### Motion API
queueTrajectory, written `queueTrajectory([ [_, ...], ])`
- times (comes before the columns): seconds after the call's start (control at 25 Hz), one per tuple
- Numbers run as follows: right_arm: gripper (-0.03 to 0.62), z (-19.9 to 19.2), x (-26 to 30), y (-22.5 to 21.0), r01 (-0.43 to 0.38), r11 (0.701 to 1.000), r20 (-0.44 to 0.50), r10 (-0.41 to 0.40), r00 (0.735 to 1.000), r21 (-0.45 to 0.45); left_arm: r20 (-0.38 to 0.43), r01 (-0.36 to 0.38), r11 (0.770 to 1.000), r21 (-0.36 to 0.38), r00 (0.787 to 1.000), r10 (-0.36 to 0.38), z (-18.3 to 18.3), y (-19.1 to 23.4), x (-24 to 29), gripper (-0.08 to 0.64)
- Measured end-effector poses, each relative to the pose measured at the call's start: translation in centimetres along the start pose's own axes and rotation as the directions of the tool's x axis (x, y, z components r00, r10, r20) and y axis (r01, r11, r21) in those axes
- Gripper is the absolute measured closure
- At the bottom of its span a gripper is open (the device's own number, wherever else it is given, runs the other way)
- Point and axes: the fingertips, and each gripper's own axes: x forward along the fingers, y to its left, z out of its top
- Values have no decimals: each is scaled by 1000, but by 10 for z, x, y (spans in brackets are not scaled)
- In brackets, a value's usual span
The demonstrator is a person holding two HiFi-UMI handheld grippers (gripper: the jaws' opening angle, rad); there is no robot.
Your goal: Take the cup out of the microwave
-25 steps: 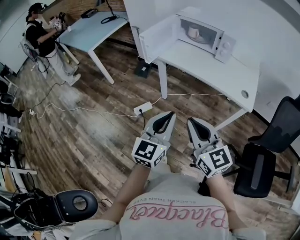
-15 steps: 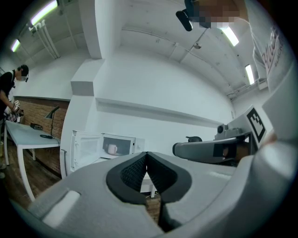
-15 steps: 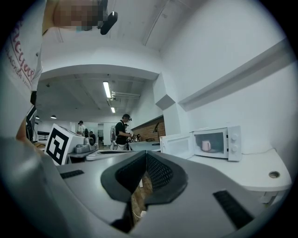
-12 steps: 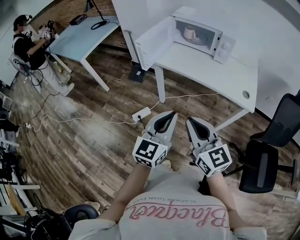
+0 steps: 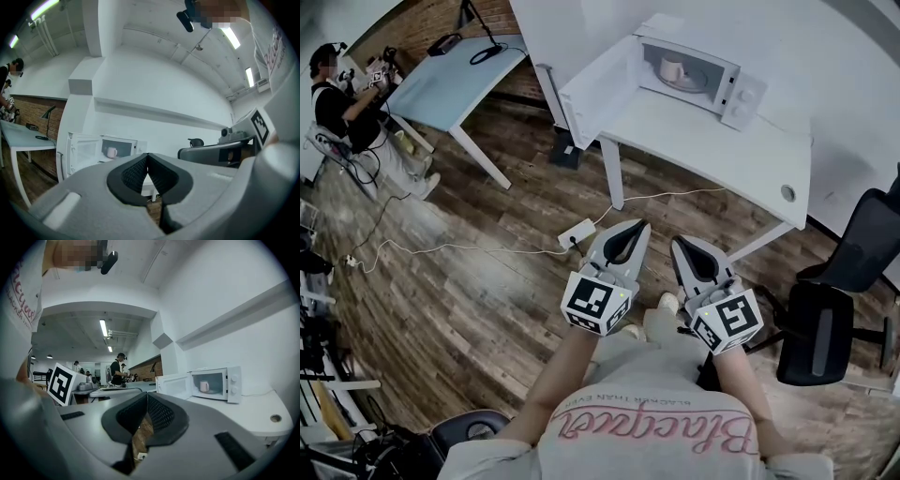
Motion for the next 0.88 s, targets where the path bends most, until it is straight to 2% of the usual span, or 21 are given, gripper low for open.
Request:
queueTrajectory([
  [0.52,580,23,29,-63,-6,1000,35,6,999,-12,6,-5,1000,16,1000,5,8,12,66,555],
  [0.88,580,34,54,-124,-27,999,41,28,999,-24,17,-45,999,20,999,44,12,30,128,555],
])
